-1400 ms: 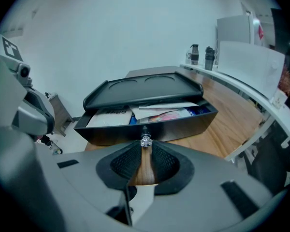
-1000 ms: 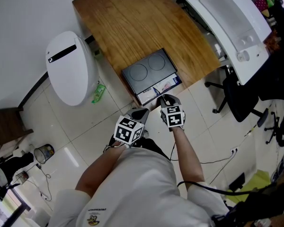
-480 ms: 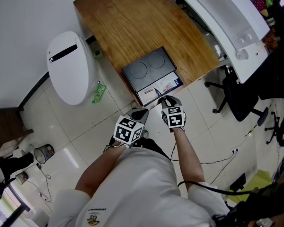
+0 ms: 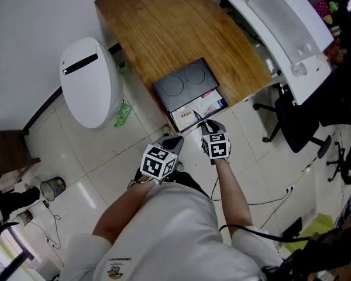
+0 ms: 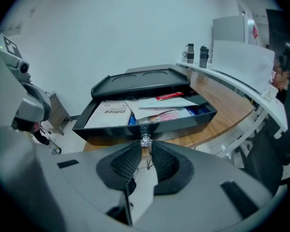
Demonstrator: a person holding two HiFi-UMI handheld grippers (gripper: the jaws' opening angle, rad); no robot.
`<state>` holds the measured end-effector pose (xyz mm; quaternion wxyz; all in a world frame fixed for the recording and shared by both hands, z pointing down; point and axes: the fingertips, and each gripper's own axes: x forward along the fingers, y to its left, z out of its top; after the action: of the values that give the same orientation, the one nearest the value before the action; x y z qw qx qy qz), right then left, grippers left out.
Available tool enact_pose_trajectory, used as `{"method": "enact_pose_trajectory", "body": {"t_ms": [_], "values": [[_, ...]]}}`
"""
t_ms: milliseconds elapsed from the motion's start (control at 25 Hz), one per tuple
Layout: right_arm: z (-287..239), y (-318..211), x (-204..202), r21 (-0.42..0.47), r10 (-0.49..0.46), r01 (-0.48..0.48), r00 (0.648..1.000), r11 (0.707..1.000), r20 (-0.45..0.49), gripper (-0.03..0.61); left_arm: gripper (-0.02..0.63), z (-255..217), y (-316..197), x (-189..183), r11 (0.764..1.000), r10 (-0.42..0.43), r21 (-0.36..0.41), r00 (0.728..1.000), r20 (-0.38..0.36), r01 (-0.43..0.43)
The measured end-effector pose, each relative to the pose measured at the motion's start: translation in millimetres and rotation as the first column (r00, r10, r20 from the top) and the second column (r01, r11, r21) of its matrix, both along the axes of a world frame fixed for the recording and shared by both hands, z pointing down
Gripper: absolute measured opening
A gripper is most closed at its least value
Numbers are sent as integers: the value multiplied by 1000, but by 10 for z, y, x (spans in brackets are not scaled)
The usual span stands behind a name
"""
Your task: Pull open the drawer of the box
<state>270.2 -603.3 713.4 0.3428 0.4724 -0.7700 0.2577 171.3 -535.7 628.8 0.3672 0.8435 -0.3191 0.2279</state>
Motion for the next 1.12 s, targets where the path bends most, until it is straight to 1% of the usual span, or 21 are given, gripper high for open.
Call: {"method": "enact_pose_trajectory", "body": {"t_ms": [440, 800, 1120], "values": [[-16, 58, 42, -14, 3, -3, 1000, 1000, -3, 57, 2, -14, -2, -15, 1000, -4, 4, 1000, 0, 4], [12, 147, 170, -13, 15, -15, 1000, 1000, -2, 57, 2, -23, 43, 8, 1000, -3, 6, 1000, 0, 3], [0, 211, 167, -24, 20, -20, 1000, 999, -6, 57, 2, -34, 68, 12, 1000, -2, 10, 1000, 0, 2]]}}
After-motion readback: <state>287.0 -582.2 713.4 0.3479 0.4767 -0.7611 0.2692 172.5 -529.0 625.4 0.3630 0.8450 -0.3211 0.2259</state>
